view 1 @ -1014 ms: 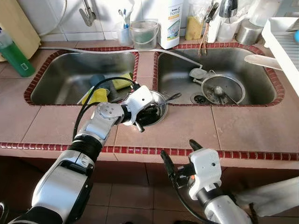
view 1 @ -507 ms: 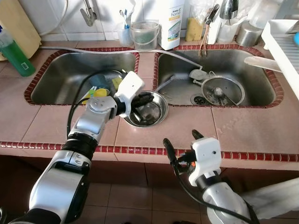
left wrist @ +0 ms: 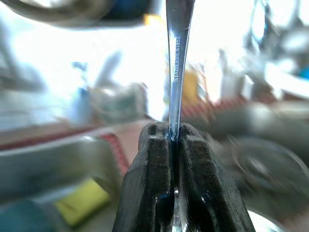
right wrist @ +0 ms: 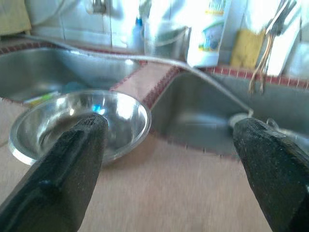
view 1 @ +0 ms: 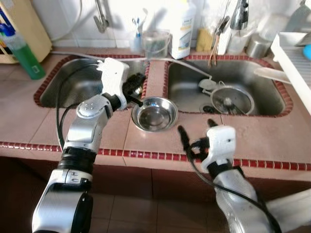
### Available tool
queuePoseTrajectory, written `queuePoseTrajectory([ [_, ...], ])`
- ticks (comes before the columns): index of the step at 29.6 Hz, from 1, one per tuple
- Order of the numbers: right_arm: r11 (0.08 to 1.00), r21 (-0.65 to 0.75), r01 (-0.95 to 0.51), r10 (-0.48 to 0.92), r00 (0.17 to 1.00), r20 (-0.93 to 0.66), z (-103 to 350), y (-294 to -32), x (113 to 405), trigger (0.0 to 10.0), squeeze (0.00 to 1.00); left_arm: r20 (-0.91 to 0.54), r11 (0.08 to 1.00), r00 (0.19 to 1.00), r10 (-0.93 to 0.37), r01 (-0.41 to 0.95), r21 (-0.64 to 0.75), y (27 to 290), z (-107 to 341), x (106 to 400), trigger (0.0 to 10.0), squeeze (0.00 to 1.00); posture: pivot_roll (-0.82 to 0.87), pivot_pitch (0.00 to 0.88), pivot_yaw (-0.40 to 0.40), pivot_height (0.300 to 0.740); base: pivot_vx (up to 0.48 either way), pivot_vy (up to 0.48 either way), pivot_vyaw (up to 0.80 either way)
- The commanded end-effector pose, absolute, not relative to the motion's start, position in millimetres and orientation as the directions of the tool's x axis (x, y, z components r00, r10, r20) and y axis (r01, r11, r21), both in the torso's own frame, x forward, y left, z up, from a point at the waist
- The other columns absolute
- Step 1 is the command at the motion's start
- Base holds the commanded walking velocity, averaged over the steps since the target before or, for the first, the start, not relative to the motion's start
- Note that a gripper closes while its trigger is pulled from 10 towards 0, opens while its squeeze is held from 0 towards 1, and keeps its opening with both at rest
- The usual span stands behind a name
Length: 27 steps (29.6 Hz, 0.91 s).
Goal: Kitchen organization
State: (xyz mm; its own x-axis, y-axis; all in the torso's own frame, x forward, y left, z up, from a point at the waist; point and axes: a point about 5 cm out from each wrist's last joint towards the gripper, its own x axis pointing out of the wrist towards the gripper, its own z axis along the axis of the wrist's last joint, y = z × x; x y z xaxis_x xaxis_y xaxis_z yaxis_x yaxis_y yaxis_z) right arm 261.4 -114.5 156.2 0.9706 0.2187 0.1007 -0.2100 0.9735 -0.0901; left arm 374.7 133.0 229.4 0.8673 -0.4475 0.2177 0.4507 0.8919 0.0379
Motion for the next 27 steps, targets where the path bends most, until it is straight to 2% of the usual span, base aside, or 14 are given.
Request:
queuePoseTrajectory([
  [1, 0.979, -0.088, -0.185, 0.195, 0.972, 0.129, 159.6, -119.3, 267.4, 10.0, 0.0, 0.257, 0.916, 0.884, -0.391, 0.402, 0.013, 139.6, 232.8, 371.5, 10.0, 0.0, -0.15, 0.0, 0.035, 0.74, 0.0, 0.0, 0.0],
  [12, 0.994, -0.107, -0.03, 0.054, 0.972, 0.227, 164.8, -139.5, 289.7, 10.0, 0.0, 0.282, 0.968, 0.931, -0.232, 0.248, -0.023, 148.2, 201.5, 352.6, 10.0, 0.0, -0.14, 0.0, 0.016, 0.74, 0.0, 0.0, 0.0],
  [13, 0.993, -0.117, -0.021, 0.048, 0.972, 0.231, 162.3, -140.5, 290.3, 10.0, 0.0, 0.266, 0.97, 0.941, -0.211, 0.234, -0.06, 148.6, 194.9, 351.1, 10.0, 0.0, -0.14, 0.0, 0.015, 0.74, 0.0, 0.0, 0.0],
  [25, 0.994, -0.09, 0.066, -0.043, 0.972, 0.231, 145.8, -148.5, 302.1, 10.0, 0.0, 0.198, 0.974, 0.965, -0.175, 0.199, -0.11, 143.5, 161.2, 340.4, 10.0, 0.0, -0.15, 0.0, 0.044, 0.74, 0.0, 0.0, 0.0],
  [27, 0.994, -0.079, 0.07, -0.049, 0.97, 0.239, 145.8, -146.5, 305.7, 10.0, 0.0, 0.198, 0.973, 0.959, -0.202, 0.219, -0.072, 139.8, 161.2, 340.5, 10.0, 0.0, -0.14, 0.0, 0.042, 0.74, 0.0, 0.0, 0.0],
])
